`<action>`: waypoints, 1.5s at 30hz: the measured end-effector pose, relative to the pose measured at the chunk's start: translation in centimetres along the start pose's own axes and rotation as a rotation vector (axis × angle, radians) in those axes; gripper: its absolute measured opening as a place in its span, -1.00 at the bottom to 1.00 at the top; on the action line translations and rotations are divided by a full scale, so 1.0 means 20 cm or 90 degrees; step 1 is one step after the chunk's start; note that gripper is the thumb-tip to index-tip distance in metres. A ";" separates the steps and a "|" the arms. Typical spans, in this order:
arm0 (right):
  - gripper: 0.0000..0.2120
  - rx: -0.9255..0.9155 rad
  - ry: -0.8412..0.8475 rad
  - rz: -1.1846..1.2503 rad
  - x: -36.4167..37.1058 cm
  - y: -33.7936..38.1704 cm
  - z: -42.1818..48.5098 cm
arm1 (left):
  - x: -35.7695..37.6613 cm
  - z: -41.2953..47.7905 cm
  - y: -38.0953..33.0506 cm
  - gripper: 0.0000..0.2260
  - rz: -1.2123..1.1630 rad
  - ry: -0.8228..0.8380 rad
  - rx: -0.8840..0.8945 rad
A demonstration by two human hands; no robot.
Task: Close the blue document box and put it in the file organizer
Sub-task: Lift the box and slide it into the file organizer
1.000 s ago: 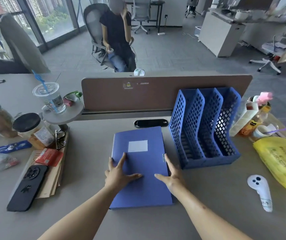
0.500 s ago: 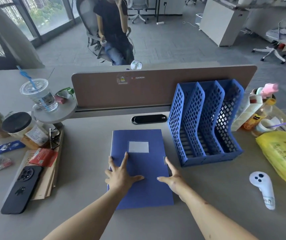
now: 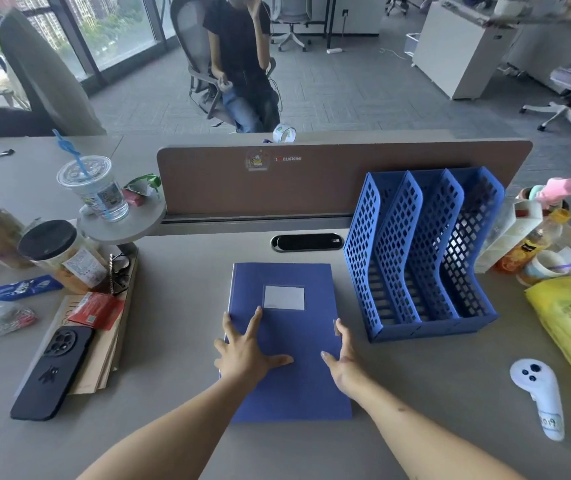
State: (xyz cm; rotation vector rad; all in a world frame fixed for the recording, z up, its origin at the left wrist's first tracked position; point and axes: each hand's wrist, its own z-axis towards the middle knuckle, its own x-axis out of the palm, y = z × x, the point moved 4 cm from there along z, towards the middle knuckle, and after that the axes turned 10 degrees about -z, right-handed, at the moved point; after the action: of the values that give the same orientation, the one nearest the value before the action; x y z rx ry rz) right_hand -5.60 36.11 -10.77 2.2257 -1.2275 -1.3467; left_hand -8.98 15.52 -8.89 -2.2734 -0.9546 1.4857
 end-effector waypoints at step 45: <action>0.00 -0.206 -0.529 -0.194 -1.37 0.34 -1.12 | -0.03 -0.47 -1.40 0.14 -0.368 0.381 0.535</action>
State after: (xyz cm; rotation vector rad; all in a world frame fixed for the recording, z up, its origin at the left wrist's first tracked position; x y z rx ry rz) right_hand 3.48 48.92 21.69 1.6939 -0.7687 -2.5322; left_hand -11.56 37.29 10.88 -1.4819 -0.5597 0.6771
